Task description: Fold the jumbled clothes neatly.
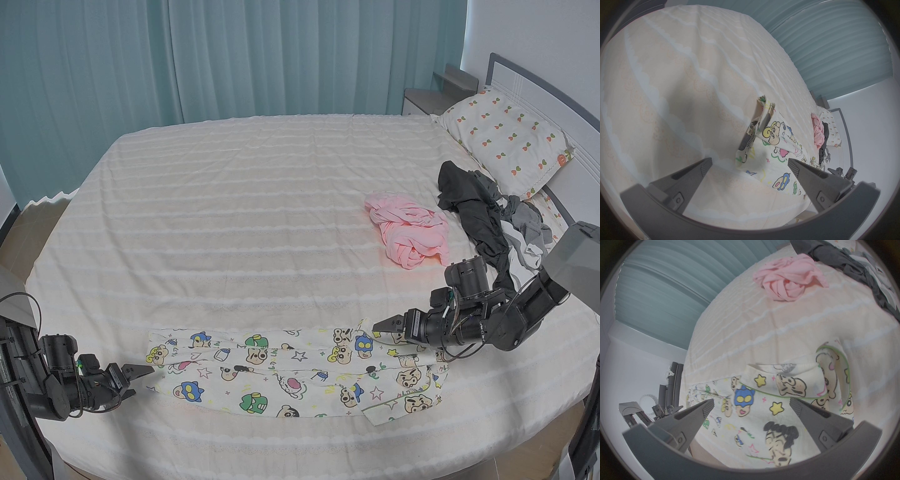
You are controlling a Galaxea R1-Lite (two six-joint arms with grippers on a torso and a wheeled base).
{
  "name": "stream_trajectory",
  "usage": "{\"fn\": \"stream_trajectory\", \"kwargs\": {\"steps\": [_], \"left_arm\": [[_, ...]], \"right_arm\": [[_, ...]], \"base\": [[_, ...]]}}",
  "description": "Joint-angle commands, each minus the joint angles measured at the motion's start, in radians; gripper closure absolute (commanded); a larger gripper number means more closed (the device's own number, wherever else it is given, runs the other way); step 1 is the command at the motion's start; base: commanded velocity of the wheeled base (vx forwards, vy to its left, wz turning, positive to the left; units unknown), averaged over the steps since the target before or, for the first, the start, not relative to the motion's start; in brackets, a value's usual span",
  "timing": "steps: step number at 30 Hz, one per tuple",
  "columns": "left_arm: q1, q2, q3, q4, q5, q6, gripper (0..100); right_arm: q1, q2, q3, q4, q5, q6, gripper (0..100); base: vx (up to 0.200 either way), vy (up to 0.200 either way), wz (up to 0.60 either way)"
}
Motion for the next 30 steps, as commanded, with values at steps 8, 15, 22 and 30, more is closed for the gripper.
{"fn": "stream_trajectory", "kwargs": {"steps": [8,15,22,30], "left_arm": [[0.01,0.006,0.011,-0.003,-0.017,0.0,0],[0.012,0.006,0.013,-0.004,-0.019,0.001,0],[0.012,0.006,0.014,-0.004,-0.019,0.001,0],[0.01,0.001,0.023,-0.021,-0.017,0.003,0]], "right_arm": [[0.115,-0.104,0.121,-0.001,0.004,0.006,0],[0.112,0.024,0.093,-0.013,0.001,0.004,0],[0.098,0.044,0.101,-0.006,0.001,0.044,0],[0.095,-0.01,0.099,-0.017,0.004,0.084,0]], "base": [[0.0,0.0,0.0],[0.0,0.0,0.0],[0.0,0.0,0.0],[0.0,0.0,0.0]]}}
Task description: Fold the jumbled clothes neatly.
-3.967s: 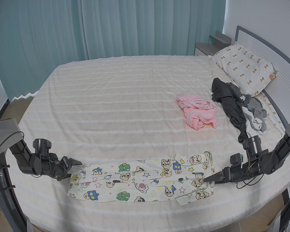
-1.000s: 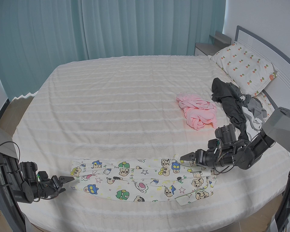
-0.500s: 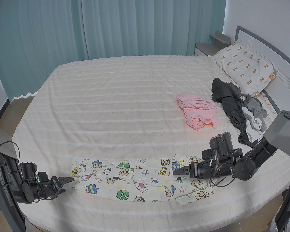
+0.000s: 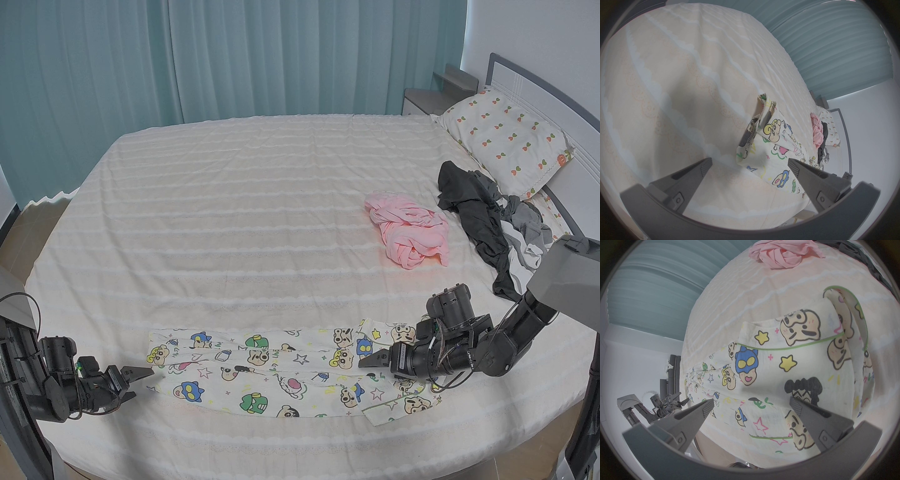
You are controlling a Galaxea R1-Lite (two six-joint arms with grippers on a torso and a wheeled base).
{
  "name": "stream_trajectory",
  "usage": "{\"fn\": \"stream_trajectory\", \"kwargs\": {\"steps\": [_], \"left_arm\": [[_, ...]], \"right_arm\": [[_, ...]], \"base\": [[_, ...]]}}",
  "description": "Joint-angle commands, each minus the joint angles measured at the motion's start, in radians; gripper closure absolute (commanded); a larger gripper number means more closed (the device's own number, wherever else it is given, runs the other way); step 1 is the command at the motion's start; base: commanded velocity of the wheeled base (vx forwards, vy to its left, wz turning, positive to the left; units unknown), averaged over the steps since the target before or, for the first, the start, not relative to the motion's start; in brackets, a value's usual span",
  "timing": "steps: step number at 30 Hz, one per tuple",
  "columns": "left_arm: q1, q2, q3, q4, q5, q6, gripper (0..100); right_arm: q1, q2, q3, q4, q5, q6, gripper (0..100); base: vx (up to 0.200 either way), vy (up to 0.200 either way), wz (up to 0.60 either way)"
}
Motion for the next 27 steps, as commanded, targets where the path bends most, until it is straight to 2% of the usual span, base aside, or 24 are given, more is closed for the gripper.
{"fn": "stream_trajectory", "kwargs": {"steps": [1,4,5,8,11,14,17,18,21,22,23,25,26,27], "left_arm": [[0.0,-0.006,0.011,-0.032,0.003,-0.001,0],[0.0,-0.016,0.019,-0.061,0.004,-0.003,0],[-0.002,-0.053,0.023,-0.101,0.015,-0.01,0],[-0.009,-0.105,0.013,-0.11,0.049,-0.021,0],[-0.071,-0.167,-0.038,-0.09,0.06,-0.01,0],[-0.134,-0.19,-0.096,-0.012,0.081,0.02,0],[-0.206,-0.199,-0.28,0.26,0.274,0.097,0],[-0.215,-0.208,-0.343,0.372,0.307,0.117,0],[-0.23,-0.234,-0.434,0.599,0.305,0.189,0],[-0.23,-0.234,-0.434,0.599,0.305,0.189,0],[-0.232,-0.234,-0.47,0.701,0.305,0.27,0],[-0.232,-0.23,-0.486,0.729,0.305,0.318,0],[-0.232,-0.23,-0.486,0.729,0.305,0.318,0],[-0.233,-0.216,-0.504,0.731,0.311,0.333,0]], "right_arm": [[0.0,-0.066,0.0,-0.002,0.005,0.017,0],[0.0,-0.108,0.0,-0.002,0.007,0.036,0],[0.001,-0.174,0.001,-0.001,0.008,0.062,0],[0.0,-0.253,0.006,0.01,0.008,0.071,0],[-0.016,-0.347,0.09,0.004,0.016,0.071,0],[-0.031,-0.39,0.179,-0.004,0.048,0.069,0],[-0.048,-0.499,0.329,-0.031,0.056,0.071,0],[-0.049,-0.556,0.385,-0.053,0.054,0.071,0],[-0.068,-0.68,0.471,-0.088,0.051,0.071,0],[-0.068,-0.68,0.471,-0.088,0.051,0.071,0],[-0.085,-0.746,0.504,-0.085,0.034,0.071,0],[-0.094,-0.795,0.532,-0.083,-0.007,0.073,0],[-0.094,-0.795,0.532,-0.083,-0.007,0.073,0],[-0.094,-0.855,0.566,-0.082,-0.065,0.073,0]], "base": [[0.0,0.0,0.0],[0.0,0.0,0.0],[0.0,0.0,0.0],[0.0,0.0,0.0],[0.0,0.0,0.0],[0.0,0.0,0.0],[0.0,0.0,0.0],[0.0,0.0,0.0],[0.0,0.0,0.0],[0.0,0.0,0.0],[0.0,0.0,0.0],[0.0,0.0,0.0],[0.0,0.0,0.0],[0.0,0.0,0.0]]}}
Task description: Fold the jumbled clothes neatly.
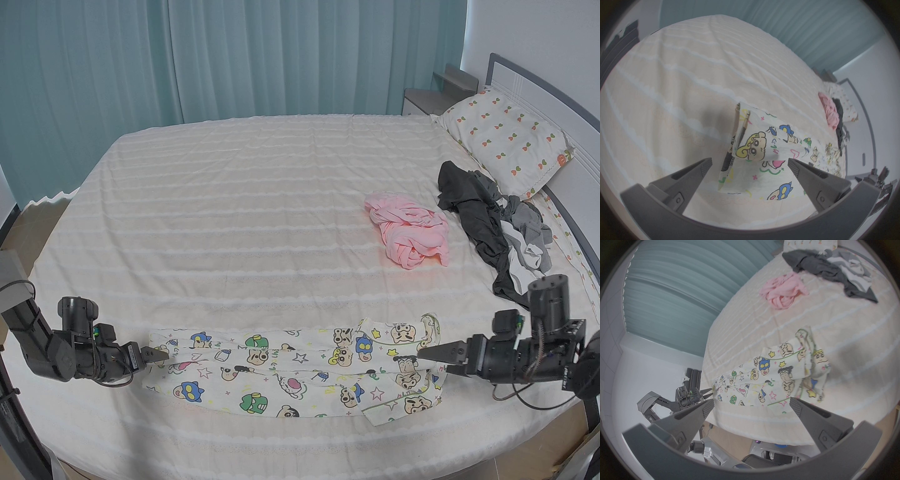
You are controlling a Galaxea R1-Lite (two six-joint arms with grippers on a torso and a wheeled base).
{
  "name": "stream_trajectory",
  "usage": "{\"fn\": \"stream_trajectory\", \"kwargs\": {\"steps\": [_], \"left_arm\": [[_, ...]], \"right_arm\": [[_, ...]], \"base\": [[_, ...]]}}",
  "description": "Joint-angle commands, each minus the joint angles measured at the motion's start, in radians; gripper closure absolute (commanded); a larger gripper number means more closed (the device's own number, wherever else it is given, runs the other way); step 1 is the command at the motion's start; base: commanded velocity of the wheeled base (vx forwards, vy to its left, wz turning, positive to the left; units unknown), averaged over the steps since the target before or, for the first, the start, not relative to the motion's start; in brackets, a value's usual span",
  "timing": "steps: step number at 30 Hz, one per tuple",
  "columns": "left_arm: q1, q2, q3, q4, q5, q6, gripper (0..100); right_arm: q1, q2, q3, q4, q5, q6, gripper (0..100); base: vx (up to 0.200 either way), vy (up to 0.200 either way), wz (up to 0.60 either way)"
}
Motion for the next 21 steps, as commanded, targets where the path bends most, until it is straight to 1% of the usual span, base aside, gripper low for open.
{"fn": "stream_trajectory", "kwargs": {"steps": [1,2,5,8,12,16,21], "left_arm": [[-0.053,-0.019,-0.187,0.16,0.065,0.143,0],[-0.056,-0.012,-0.194,0.159,0.067,0.145,0],[-0.063,0.009,-0.219,0.159,0.068,0.146,0],[-0.074,0.046,-0.236,0.159,0.075,0.163,0],[-0.076,0.095,-0.243,0.159,0.088,0.24,0],[-0.076,0.124,-0.249,0.163,0.107,0.29,0],[-0.086,0.127,-0.251,0.165,0.107,0.3,0]], "right_arm": [[-0.039,-0.336,0.204,-0.026,-0.111,0.002,0],[-0.037,-0.357,0.213,-0.026,-0.128,0.002,0],[-0.037,-0.403,0.224,-0.024,-0.145,0.002,0],[-0.034,-0.436,0.236,-0.023,-0.144,0.002,0],[-0.034,-0.463,0.252,-0.023,-0.144,0.0,0],[-0.034,-0.476,0.259,-0.023,-0.139,0.0,0],[-0.033,-0.482,0.258,-0.024,-0.137,-0.003,0]], "base": [[0.0,0.0,0.0],[0.0,0.0,0.0],[0.0,0.0,0.0],[0.0,0.0,0.0],[0.0,0.0,0.0],[0.0,0.0,0.0],[0.0,0.0,0.0]]}}
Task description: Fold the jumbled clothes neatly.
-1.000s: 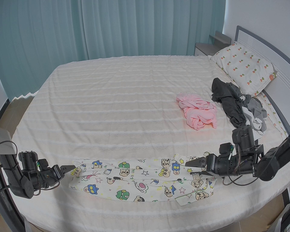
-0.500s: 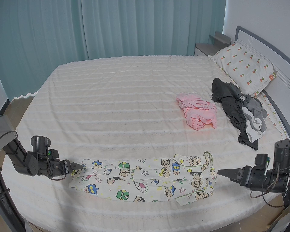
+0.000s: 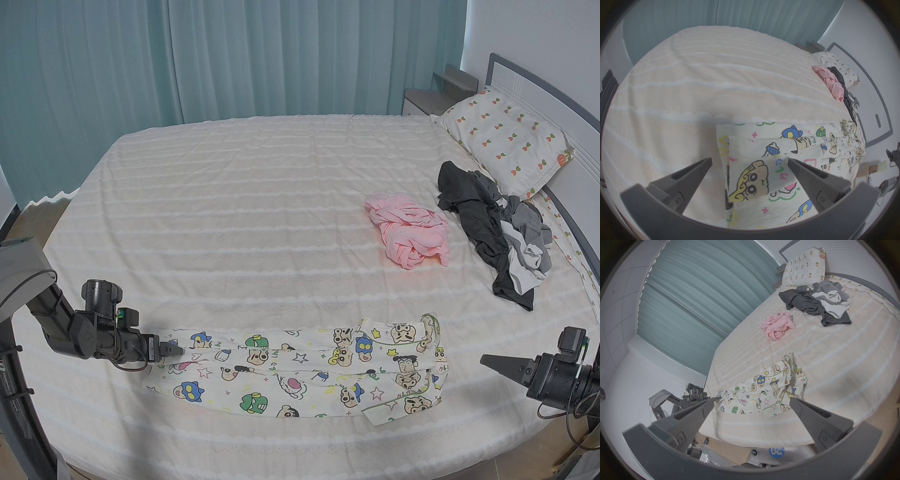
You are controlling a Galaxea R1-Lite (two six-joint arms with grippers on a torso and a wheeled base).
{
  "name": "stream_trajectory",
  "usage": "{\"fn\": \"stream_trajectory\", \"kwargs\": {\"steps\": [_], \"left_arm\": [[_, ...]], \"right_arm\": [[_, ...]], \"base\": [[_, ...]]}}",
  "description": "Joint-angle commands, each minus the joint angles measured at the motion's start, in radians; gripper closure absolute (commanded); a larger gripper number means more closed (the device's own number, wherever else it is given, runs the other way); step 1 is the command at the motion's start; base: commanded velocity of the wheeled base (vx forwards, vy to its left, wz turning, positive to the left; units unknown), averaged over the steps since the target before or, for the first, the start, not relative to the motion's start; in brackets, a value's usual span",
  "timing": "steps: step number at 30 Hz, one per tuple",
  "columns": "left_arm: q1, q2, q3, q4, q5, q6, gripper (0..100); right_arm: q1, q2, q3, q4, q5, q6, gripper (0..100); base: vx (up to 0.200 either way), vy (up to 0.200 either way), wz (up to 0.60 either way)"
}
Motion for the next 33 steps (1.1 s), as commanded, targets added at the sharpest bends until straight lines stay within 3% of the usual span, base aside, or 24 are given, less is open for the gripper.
{"fn": "stream_trajectory", "kwargs": {"steps": [1,10,11,26,33], "left_arm": [[-0.007,0.022,-0.003,0.0,-0.002,0.0,0],[-0.066,0.097,-0.015,-0.01,0.001,-0.018,0],[-0.069,0.102,-0.014,-0.008,0.001,-0.02,100],[-0.062,-0.004,0.051,0.003,0.002,-0.093,100],[0.007,-0.057,0.068,0.006,0.002,-0.093,100]], "right_arm": [[0.003,-0.027,0.004,0.001,0.002,-0.002,0],[0.003,-0.058,0.002,0.001,0.003,-0.004,0],[0.003,-0.058,0.004,0.002,0.003,-0.004,0],[0.001,-0.057,0.004,0.002,0.006,-0.002,0],[0.001,-0.061,0.002,0.002,0.006,-0.002,0]], "base": [[0.0,0.0,0.0],[0.0,0.0,0.0],[0.0,0.0,0.0],[0.0,0.0,0.0],[0.0,0.0,0.0]]}}
